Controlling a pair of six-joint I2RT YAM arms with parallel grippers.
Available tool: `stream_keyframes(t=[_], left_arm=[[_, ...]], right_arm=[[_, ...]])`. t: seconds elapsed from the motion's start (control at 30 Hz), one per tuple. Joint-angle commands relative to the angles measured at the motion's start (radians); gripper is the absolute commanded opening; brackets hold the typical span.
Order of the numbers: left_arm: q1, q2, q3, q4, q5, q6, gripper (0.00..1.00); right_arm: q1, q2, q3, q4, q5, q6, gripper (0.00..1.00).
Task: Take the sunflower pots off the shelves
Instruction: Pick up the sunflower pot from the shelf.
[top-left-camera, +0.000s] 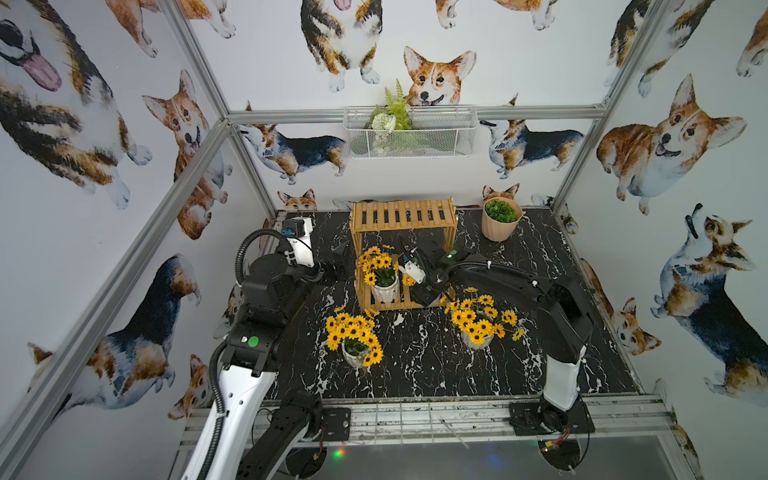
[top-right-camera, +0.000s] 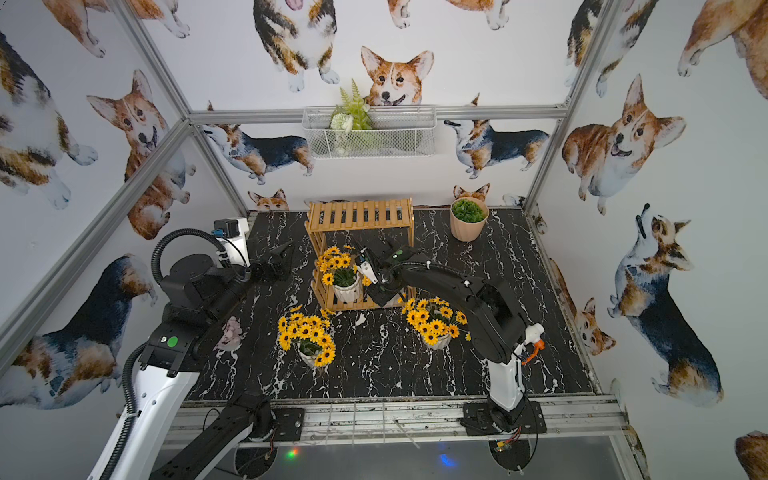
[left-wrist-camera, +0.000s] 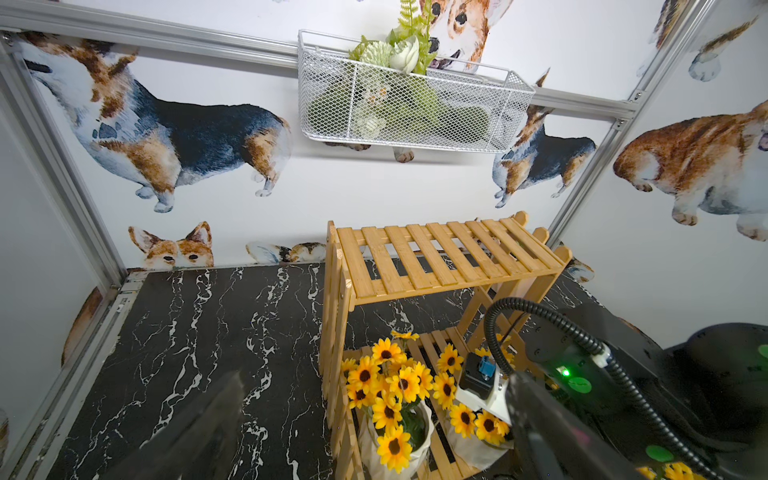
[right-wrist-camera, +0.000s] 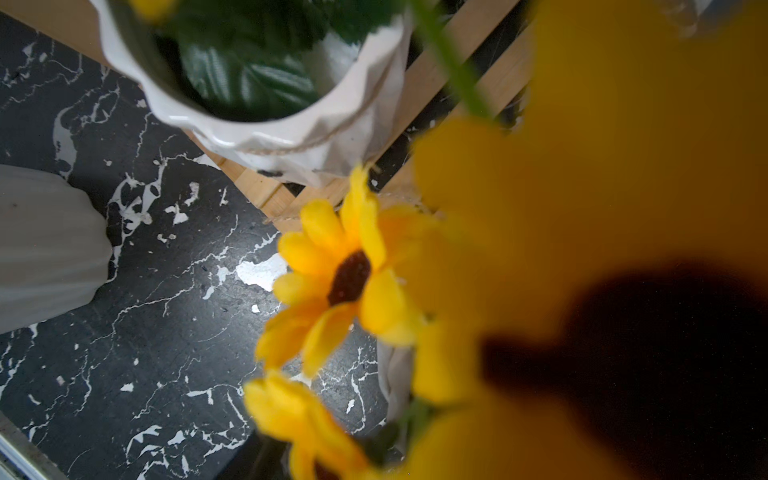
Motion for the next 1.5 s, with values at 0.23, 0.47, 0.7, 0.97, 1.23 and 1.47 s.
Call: stream_keyframes(t=[0.23, 0.47, 0.7, 0.97, 1.23, 1.47], left_arm=[[0.002, -0.005, -0.003, 0.017, -0.008, 0.017, 1.0], [0.002, -0.013, -0.007, 0.014, -0.013, 0.021, 1.0], [0.002, -0.019, -0.007, 0.014, -0.015, 0.024, 1.0], [0.002, -0.023, -0.01, 0.017, -0.013, 0.025, 1.0], [0.002, -0.026, -0.013, 0.017, -0.01, 0.023, 1.0], [0.002, -0.031, -0.014, 0.017, -0.012, 0.023, 1.0]], right_arm=[[0.007, 0.009, -0.002, -0.005, 0.008, -0.023, 0.37], [0.011, 0.013, 0.002, -0.002, 0.017, -0.034, 0.28], [0.014, 0.015, 0.006, -0.001, 0.029, -0.042, 0.19], [0.02, 0.012, 0.014, -0.006, 0.039, -0.047, 0.03], [0.032, -0.015, 0.018, -0.008, 0.07, -0.051, 0.0], [0.062, -0.047, 0.027, -0.02, 0.123, -0.067, 0.0]])
